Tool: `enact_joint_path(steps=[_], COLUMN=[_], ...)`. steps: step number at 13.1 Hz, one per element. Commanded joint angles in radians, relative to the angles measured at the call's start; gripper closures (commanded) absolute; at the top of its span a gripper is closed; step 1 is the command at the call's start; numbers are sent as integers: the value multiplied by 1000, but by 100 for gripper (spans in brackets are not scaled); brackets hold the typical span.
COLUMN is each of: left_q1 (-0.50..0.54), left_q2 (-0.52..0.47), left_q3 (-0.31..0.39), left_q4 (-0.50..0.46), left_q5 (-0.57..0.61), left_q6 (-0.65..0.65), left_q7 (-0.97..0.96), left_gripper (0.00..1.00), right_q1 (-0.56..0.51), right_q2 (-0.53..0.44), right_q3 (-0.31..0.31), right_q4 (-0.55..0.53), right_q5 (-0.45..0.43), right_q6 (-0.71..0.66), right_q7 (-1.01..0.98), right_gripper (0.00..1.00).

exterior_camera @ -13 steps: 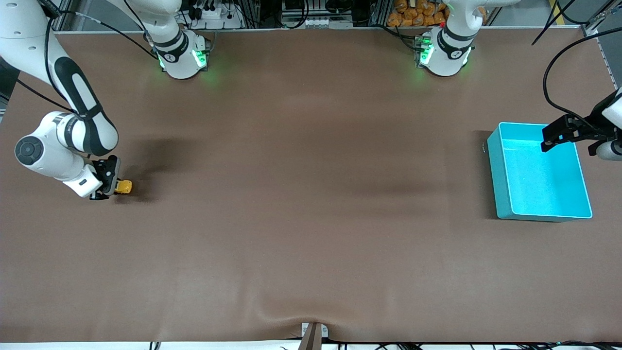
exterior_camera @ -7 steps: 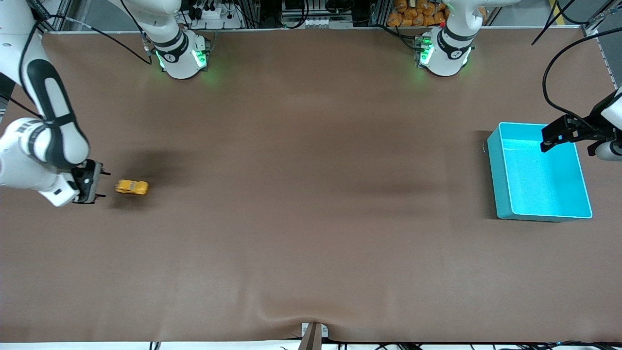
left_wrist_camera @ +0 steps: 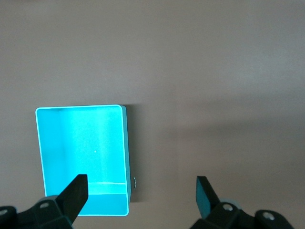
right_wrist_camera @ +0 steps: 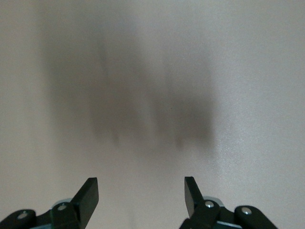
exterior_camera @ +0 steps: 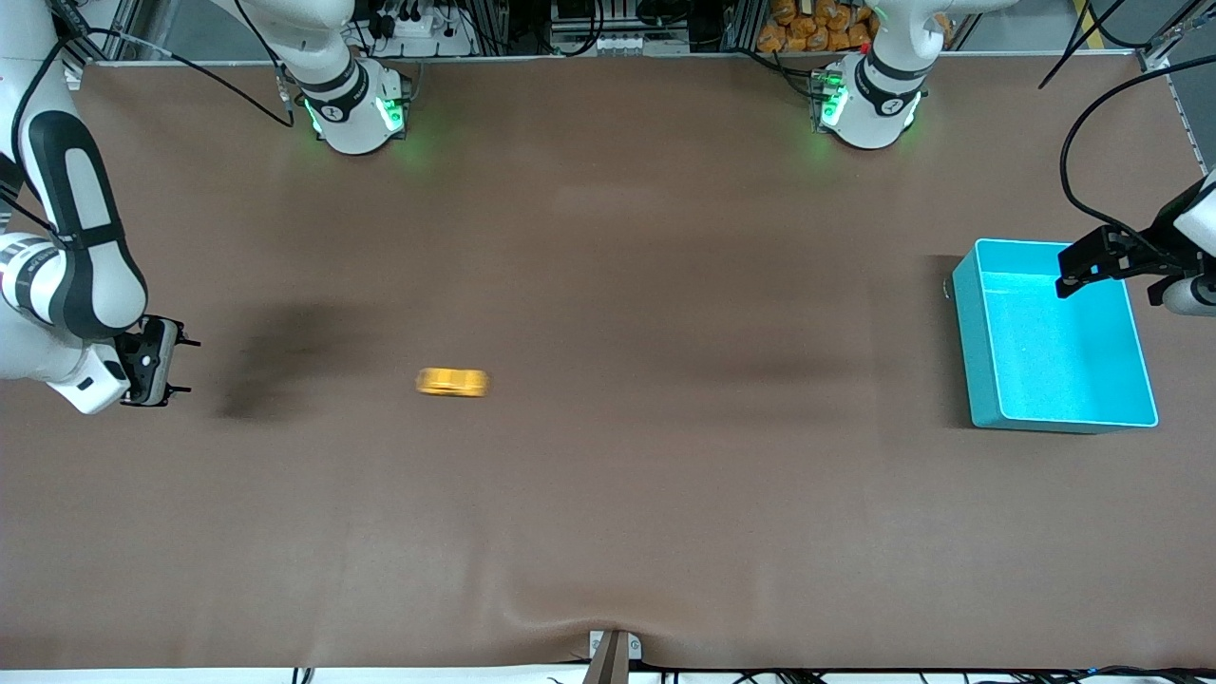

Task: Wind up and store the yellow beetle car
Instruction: 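Lower the left gripper to the car while the right gripper retracts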

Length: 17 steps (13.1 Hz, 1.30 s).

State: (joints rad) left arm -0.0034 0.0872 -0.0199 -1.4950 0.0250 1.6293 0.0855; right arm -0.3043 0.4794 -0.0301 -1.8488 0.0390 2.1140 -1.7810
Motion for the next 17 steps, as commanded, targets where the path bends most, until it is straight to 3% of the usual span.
enact_joint_path(steps=[1, 12, 14, 17], left_q1=[0, -3, -9, -10], left_q2=[5, 48, 75, 111], left_q3=[-2, -2, -3, -5], left_q4=[-1, -31, -89, -218], left_q5=[6, 6, 6, 6], left_q6=[11, 12, 79, 260], left_q7=[-9, -41, -142, -326], left_gripper=[0, 0, 0, 0], right_q1=[-13, -6, -2, -3], right_q2=[15, 15, 13, 10], right_q3=[12, 15, 15, 12], right_q4=[28, 59, 86, 245], right_q5=[21, 30, 59, 134], right_q6=[-15, -17, -44, -236], right_q7=[-21, -14, -14, 29], right_gripper=[19, 21, 23, 23])
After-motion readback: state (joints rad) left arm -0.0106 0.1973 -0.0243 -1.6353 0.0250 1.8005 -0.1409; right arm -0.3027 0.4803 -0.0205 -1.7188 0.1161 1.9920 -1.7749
